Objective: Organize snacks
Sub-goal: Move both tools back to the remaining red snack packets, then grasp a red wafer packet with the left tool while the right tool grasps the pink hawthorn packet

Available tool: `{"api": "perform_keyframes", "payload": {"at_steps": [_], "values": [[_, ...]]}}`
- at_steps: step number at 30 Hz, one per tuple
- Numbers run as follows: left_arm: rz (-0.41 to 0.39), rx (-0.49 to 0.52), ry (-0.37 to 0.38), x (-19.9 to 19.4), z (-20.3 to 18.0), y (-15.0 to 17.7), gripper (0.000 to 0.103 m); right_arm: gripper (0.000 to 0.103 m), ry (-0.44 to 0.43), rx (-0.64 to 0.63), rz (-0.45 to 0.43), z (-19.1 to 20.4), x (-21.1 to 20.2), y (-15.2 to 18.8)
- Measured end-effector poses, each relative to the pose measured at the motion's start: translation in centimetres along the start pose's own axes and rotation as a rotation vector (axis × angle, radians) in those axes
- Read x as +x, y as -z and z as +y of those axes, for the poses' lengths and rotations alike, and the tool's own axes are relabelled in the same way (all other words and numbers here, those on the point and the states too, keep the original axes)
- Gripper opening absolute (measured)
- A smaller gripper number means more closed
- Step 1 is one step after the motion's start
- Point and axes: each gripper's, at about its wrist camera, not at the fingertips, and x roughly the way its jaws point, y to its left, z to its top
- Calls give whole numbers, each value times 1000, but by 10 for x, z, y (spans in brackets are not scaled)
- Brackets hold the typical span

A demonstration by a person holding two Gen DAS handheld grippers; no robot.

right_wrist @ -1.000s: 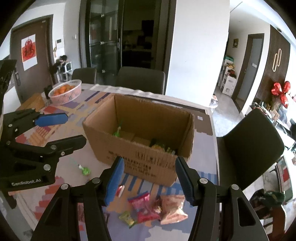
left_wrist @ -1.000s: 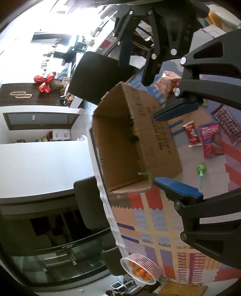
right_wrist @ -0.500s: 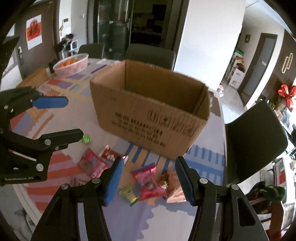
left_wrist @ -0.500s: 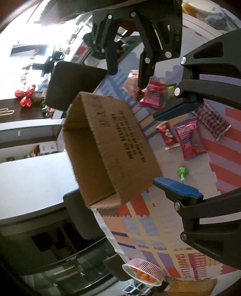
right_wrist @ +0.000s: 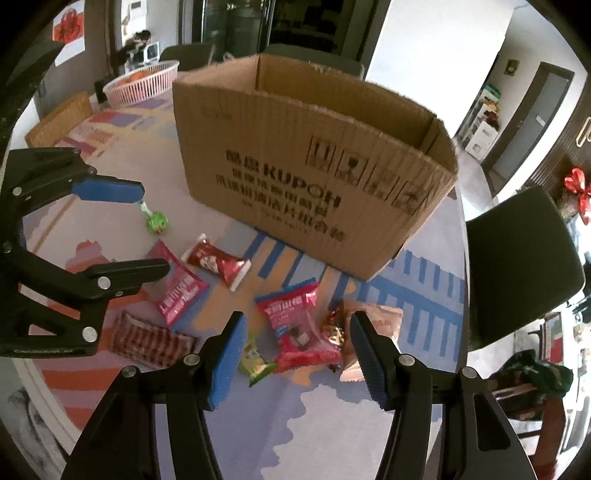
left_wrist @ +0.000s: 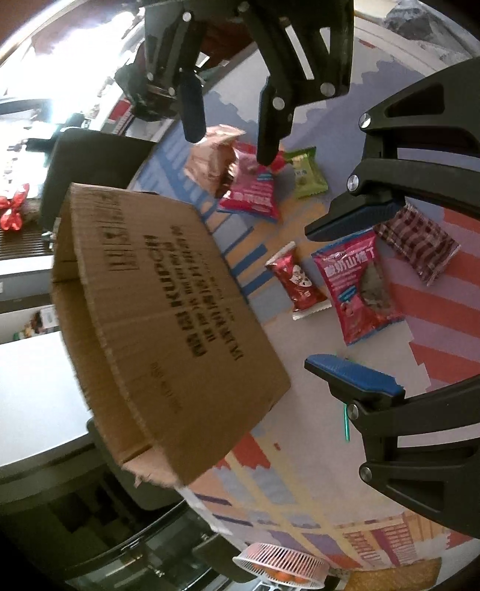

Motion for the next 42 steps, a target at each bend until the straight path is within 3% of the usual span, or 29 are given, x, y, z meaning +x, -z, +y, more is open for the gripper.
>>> {"api": "perform_keyframes", "payload": {"at_steps": [10, 28, 30, 37, 40, 42], "values": [[70, 37, 7, 35, -2, 0, 63, 58, 15, -17, 74, -2, 30, 6], [102, 75, 11, 76, 4, -15, 62, 58, 22, -46, 123, 2, 57, 2], [102, 67, 27, 78, 5, -16, 60, 58, 19, -45, 119, 2, 58, 1], [102, 9, 91, 81, 15, -22, 35, 57, -5, -35, 108, 0, 66, -3], [108, -2, 101, 81, 19, -22, 29, 42, -11, -31, 110, -1, 70, -4], [110, -10, 101, 83, 23, -24, 29, 41, -21, -29, 116, 0, 72, -4]]}}
